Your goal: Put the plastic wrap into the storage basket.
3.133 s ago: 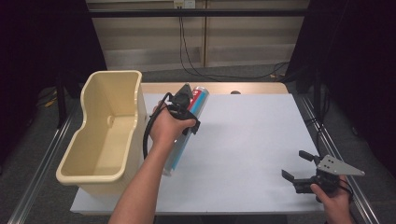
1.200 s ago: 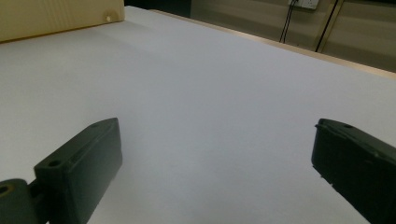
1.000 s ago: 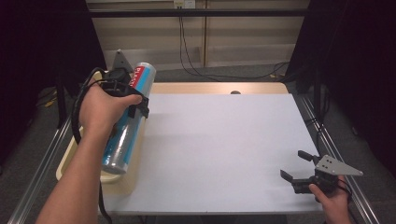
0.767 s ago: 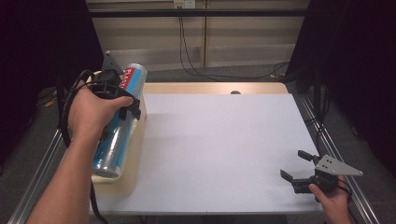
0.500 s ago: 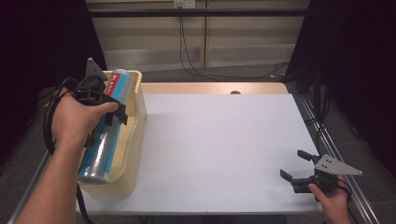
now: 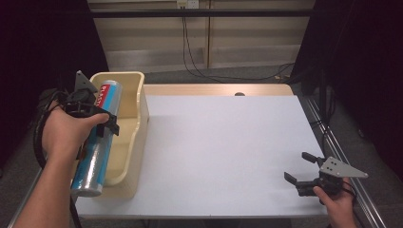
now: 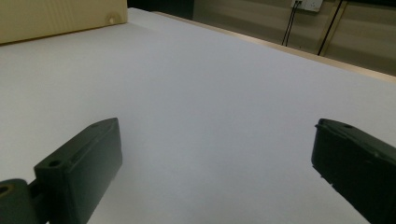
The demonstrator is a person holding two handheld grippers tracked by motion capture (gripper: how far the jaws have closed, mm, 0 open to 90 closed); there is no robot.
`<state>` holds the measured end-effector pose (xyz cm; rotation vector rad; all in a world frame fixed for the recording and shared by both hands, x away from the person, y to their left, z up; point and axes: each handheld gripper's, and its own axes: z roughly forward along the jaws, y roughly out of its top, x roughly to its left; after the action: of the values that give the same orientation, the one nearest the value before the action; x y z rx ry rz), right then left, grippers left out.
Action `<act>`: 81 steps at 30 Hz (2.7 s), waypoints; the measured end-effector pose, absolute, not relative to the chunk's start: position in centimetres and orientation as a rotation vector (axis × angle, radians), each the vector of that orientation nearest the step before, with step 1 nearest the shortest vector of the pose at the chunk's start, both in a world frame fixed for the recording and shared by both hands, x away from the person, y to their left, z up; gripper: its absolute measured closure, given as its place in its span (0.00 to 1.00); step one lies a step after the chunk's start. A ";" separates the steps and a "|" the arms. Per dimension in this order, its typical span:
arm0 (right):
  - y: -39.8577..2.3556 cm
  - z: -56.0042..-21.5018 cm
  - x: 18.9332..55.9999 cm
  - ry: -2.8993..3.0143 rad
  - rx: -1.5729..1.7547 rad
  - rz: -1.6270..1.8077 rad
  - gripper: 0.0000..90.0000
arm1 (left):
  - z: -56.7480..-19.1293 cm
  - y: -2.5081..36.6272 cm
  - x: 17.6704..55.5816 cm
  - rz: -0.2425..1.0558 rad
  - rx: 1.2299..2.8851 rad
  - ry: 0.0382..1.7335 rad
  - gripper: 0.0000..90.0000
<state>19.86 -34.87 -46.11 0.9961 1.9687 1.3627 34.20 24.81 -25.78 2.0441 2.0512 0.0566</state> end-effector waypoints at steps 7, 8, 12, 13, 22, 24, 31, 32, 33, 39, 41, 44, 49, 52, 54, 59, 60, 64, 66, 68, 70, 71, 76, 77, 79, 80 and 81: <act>-35.0 -46.1 19.9 1.966 1.002 1.361 0.01 | -26.9 24.8 34.5 0.049 2.043 2.061 0.35; -35.0 -46.1 19.9 1.966 1.002 1.361 0.01 | -27.1 24.8 34.5 0.048 2.049 2.058 0.35; -35.0 -46.1 19.9 1.965 1.002 1.362 0.01 | -27.7 24.6 34.6 0.037 2.046 2.066 0.35; -35.0 -46.1 19.9 1.967 1.000 1.363 0.01 | -28.0 24.5 34.6 0.019 2.050 2.068 0.35; -35.0 -46.1 19.9 1.968 1.000 1.361 0.01 | -28.9 24.7 34.6 0.002 2.050 2.077 0.35; -35.0 -46.1 19.9 1.971 0.998 1.364 0.01 | -29.0 24.7 34.6 0.001 2.047 2.080 0.35; -34.9 -46.2 19.9 1.975 0.998 1.365 0.01 | -29.6 24.8 34.6 -0.009 2.053 2.098 0.35; -34.9 -46.2 19.9 1.977 0.999 1.362 0.01 | -29.7 24.8 34.7 -0.011 2.055 2.098 0.35; -34.9 -46.2 19.9 1.977 0.997 1.363 0.01 | -29.8 24.8 34.7 -0.015 2.050 2.105 0.35; -34.9 -46.2 19.9 1.980 0.996 1.363 0.01 | -30.3 24.8 34.8 -0.030 2.060 2.139 0.35; -34.9 -46.2 19.9 1.982 0.997 1.362 0.01 | -30.4 24.8 34.8 -0.034 2.052 2.147 0.35; -34.8 -46.3 19.9 1.987 0.994 1.364 0.01 | -30.5 24.8 34.8 -0.041 2.053 2.153 0.35; -34.8 -46.3 19.9 1.989 0.994 1.363 0.01 | -30.6 24.9 34.7 -0.036 2.048 2.161 0.35; -34.8 -46.3 19.9 1.989 0.995 1.363 0.01 | -30.6 24.8 34.8 -0.033 2.074 2.159 0.35; -34.7 -46.3 19.9 1.992 0.993 1.360 0.01 | -30.7 24.7 34.9 -0.024 2.082 2.161 0.34; -34.7 -46.3 19.9 1.992 0.992 1.358 0.01 | -28.5 24.6 35.0 0.016 2.030 2.109 0.33; -34.7 -46.3 20.0 1.995 0.990 1.355 0.01 | -28.1 24.4 35.0 0.031 2.053 2.105 0.33; -34.7 -46.2 19.9 1.991 0.990 1.358 0.01 | -27.3 23.6 35.0 0.005 2.054 2.064 0.31; -34.7 -46.2 19.9 1.996 0.985 1.354 0.01 | -27.2 23.1 35.0 0.013 2.062 2.050 0.30; -34.6 -46.2 19.9 1.998 0.980 1.353 0.01 | -27.2 22.1 35.0 -0.014 2.066 2.014 0.28; -34.6 -46.2 19.9 1.999 0.980 1.354 0.01 | -27.2 21.6 35.1 -0.024 2.077 1.988 0.28; -34.6 -46.2 19.9 1.998 0.981 1.355 0.01 | -27.3 21.3 35.1 -0.024 2.087 1.972 0.28; -34.5 -46.2 20.0 1.996 0.978 1.356 0.01 | -27.2 20.2 35.1 -0.033 2.105 1.938 0.27; -34.4 -46.2 20.0 1.999 0.976 1.356 0.01 | -27.1 19.9 35.2 -0.038 2.110 1.925 0.26; -34.4 -46.2 20.0 2.002 0.976 1.355 0.01 | -27.2 19.4 35.2 -0.041 2.121 1.907 0.26; -34.4 -46.2 20.0 2.001 0.973 1.354 0.01 | -27.2 18.8 35.2 -0.048 2.133 1.892 0.25; -34.4 -46.2 20.0 2.001 0.973 1.354 0.01 | -27.2 18.8 35.2 -0.048 2.133 1.892 0.25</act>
<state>20.00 -34.43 -46.21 0.9731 2.0008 1.3540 35.19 18.83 -27.21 2.1331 1.8922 -0.0477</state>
